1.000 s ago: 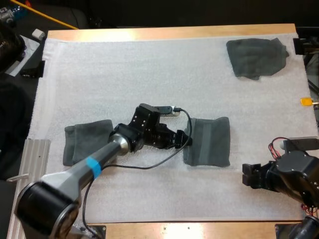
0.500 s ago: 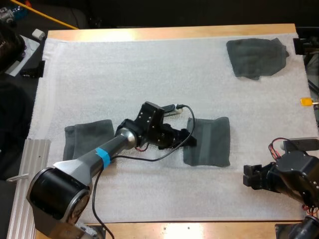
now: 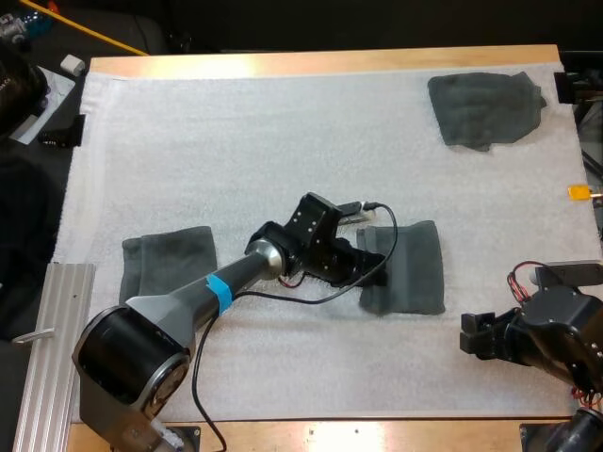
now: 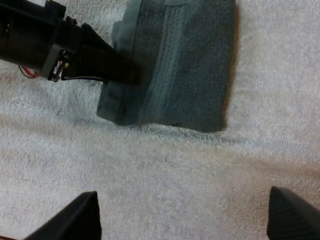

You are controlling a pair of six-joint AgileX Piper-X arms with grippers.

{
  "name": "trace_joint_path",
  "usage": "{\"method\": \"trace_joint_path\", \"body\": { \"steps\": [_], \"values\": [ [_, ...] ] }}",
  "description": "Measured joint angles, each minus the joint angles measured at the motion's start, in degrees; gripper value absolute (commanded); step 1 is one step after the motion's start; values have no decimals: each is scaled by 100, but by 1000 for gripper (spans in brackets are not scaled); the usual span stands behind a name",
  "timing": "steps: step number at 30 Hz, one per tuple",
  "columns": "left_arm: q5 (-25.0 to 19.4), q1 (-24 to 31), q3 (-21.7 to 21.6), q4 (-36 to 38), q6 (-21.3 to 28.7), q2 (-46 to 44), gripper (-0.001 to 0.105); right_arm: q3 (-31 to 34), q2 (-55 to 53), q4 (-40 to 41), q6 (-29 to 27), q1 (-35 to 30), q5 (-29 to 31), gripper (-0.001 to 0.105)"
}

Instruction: Pick towel from pile, fold and stack

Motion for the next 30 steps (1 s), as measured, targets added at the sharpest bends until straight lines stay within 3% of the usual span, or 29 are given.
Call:
{"method": "trace_joint_path", "body": {
  "steps": [2, 7, 11, 14, 15, 18, 19, 23, 30],
  "values": [
    [14, -2, -5, 19, 0, 8, 1, 0, 0, 0, 0, 0, 0, 66],
    [14, -2, -9, 134, 62, -23, 0, 0, 0, 15, 0, 0, 0, 66],
    [-125, 69, -41, 469, 427, -328, 0, 0, 0, 30, 0, 0, 0, 66],
    [-365, 258, -108, 958, 972, -740, 0, 0, 0, 30, 0, 0, 0, 66],
    [-615, 527, -168, 1412, 1435, -1052, 0, 0, 0, 30, 0, 0, 0, 66],
    [-667, 575, -179, 1486, 1515, -1103, 0, 0, 0, 30, 0, 0, 0, 66],
    [-1066, 924, -270, 2003, 2043, -1399, 0, 0, 0, 30, 0, 0, 0, 66],
    [-1146, 1027, -260, 2238, 2274, -1500, 0, 0, 0, 30, 0, 0, -11, 66],
    [-2235, 2181, -333, 3461, 3488, -2196, 0, 0, 0, 30, -11, 0, -16, 67]
  ]
}}
